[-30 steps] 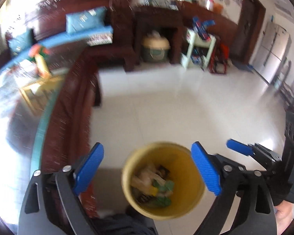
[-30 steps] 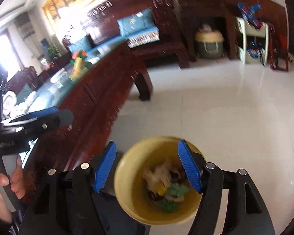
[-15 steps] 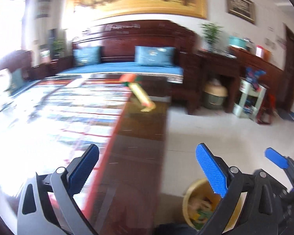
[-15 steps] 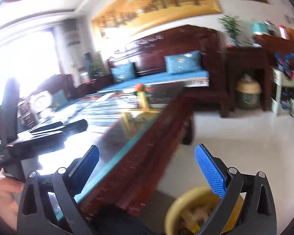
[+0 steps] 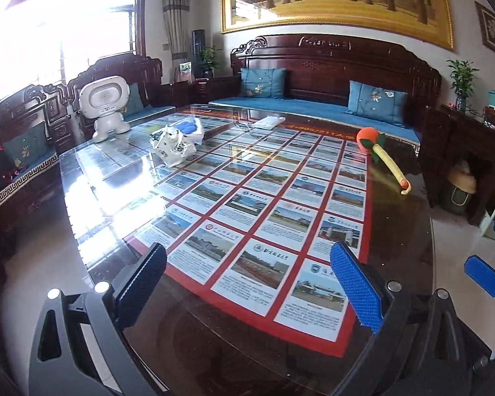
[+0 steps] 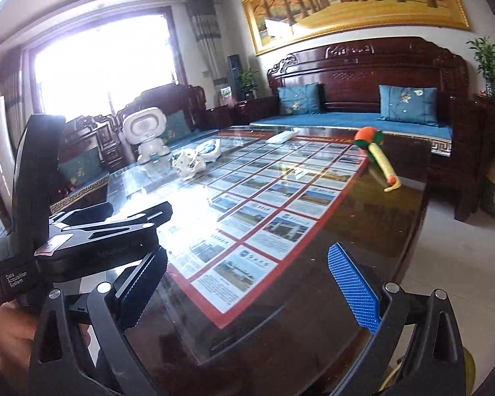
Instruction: Collect trash
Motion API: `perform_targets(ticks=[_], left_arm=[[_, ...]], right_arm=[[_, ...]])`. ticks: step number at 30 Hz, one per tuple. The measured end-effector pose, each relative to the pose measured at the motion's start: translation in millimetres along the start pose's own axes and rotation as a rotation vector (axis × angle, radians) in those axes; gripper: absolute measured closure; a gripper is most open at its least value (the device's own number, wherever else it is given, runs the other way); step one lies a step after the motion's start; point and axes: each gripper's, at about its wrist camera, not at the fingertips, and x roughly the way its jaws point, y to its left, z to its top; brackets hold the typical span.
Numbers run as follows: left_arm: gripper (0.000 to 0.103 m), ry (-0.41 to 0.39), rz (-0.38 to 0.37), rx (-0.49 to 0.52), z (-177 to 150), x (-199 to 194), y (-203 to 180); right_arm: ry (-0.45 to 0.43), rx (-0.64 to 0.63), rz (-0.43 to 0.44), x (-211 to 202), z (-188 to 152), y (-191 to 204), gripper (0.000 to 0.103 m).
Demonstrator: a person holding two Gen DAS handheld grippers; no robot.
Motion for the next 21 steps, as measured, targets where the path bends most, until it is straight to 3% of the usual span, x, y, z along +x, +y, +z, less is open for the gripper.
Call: perform_targets(ticks=[5, 11, 21], left_arm=[[0.004, 0.020, 0.048, -0.004, -4.1, 9.3, 18.5], [0.004, 0.089, 0.015, -0.064, -8.0, 29.3, 27.8], [0.004, 0.117, -0.001, -0.054, -11.8, 42.5, 25.0]], right_arm=[[0.041, 0.014, -0.017, 16.5, -1.7, -1.0, 0.008], [0.069, 0.022, -0.064, 30.4, -0.9, -7.1, 0.008], [0.111, 0.032, -0.072, 48.7, -2.1, -7.8, 0.008]])
